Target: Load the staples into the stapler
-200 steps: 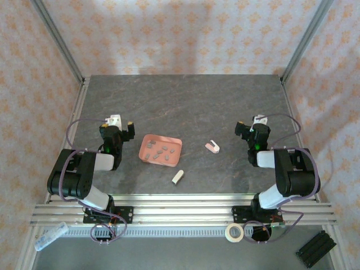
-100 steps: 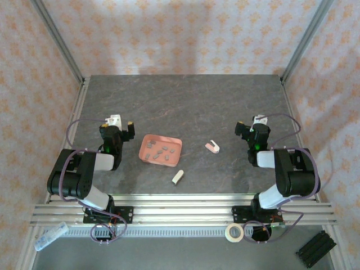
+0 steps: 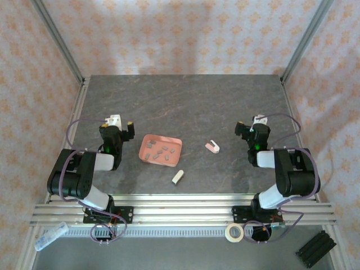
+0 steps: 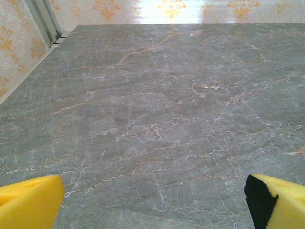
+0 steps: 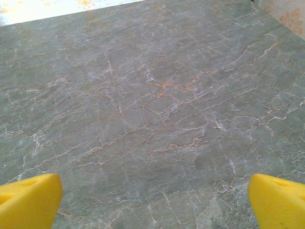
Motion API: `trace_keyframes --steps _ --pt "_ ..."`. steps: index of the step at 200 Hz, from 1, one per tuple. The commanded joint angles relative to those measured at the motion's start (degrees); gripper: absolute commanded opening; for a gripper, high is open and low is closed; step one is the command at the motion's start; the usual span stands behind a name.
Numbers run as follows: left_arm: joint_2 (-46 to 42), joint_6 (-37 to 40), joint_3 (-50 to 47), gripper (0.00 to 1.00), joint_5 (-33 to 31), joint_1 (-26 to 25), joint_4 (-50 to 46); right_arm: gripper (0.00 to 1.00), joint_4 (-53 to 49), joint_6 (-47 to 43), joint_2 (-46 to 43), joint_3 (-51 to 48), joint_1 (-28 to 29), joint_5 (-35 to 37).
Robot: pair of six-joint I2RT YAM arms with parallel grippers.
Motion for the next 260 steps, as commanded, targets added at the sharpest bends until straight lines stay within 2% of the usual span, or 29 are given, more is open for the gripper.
trace_keyframes --steps 1,58,96,145,158,188,232,260 --pt "0.3 -0.2 0.79 0.98 -1.72 -0.27 0.36 1.0 0.33 0.38 -0.43 0.58 -0.38 1.62" --pt "0.3 -0.26 0.83 0.97 -1.76 -0.27 0.28 1.0 0.15 0.35 -0.72 0.67 -0.38 1.48" --pt "-0.96 -0.62 2.0 0.95 -2.67 -0.27 -2.6 1.0 -13.28 0.13 -4.4 6.49 -0.36 0.74" --pt "-8.23 0.47 10.88 0.89 0.33 -0.42 -23.05 1.0 -25.47 -0.64 -11.78 10.85 0.86 -0.89" --pt "-11.18 -1.55 12.59 0.88 0.91 -0.4 -26.4 1.0 -29.36 -0.93 -13.51 12.76 1.4 -1.1" --pt "-15.87 -6.95 20.09 0.8 7.43 -1.11 -38.49 1.0 -38.22 -2.01 -17.11 17.71 3.79 -3.94" --pt "-18.82 -11.07 28.71 0.78 9.04 -8.37 -56.19 1.0 -47.76 -1.65 -19.38 23.82 9.52 -8.75" --pt "-20.59 -17.78 30.11 0.76 10.76 -12.03 -63.53 1.0 -52.02 0.09 -19.24 27.11 13.63 -10.94"
